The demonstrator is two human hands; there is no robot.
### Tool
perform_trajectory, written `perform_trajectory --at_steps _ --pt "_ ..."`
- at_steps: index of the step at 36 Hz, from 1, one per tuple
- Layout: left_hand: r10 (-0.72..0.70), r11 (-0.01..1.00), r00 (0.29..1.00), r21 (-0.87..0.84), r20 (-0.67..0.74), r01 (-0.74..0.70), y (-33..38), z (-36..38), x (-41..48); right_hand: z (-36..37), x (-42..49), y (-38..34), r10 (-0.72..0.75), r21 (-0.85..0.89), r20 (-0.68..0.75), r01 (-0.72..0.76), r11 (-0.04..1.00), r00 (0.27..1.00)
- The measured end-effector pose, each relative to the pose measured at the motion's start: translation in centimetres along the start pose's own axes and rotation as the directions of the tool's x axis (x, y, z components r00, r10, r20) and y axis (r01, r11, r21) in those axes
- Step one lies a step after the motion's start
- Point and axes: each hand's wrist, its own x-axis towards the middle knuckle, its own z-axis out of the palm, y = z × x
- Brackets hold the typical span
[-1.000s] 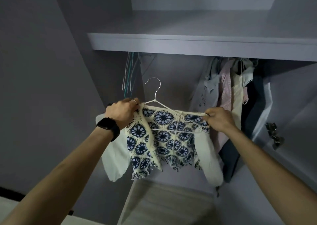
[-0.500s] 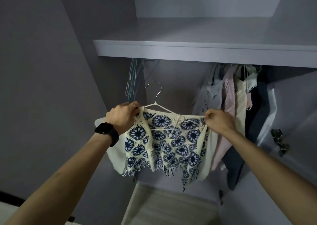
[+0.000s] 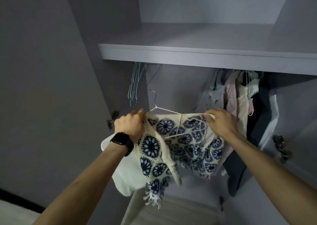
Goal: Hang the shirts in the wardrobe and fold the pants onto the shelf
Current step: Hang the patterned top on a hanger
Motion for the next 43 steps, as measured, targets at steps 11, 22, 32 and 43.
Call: perform_trajectory --at_steps 11,22,32,43 --pt "0.155 0.986 0.987 -0.068 0.034 -0.152 7.2 -0.1 -0.8 2.4 -0.7 -4.7 0.11 0.308 -0.008 -0.103 0.946 0.994" --pt "0.077 0.955 0.996 -0.284 -0.042 -0.086 2.4 1.7 0.4 3.3 -9.0 -4.7 -0.205 0.395 0.422 0.024 0.919 0.883" --pt "0.082 0.912 0.979 -0.381 -0.189 -0.15 0.6 -0.3 -0.4 0.2 0.7 -5.0 -0.26 0.072 0.37 0.251 0.965 0.892" --pt "0.239 0.875 0.939 -0.365 -0.247 -0.319 -1.5 -2.2 -3.9 1.8 0.8 -4.9 -0.262 -0.002 0.125 0.264 0.965 0.957"
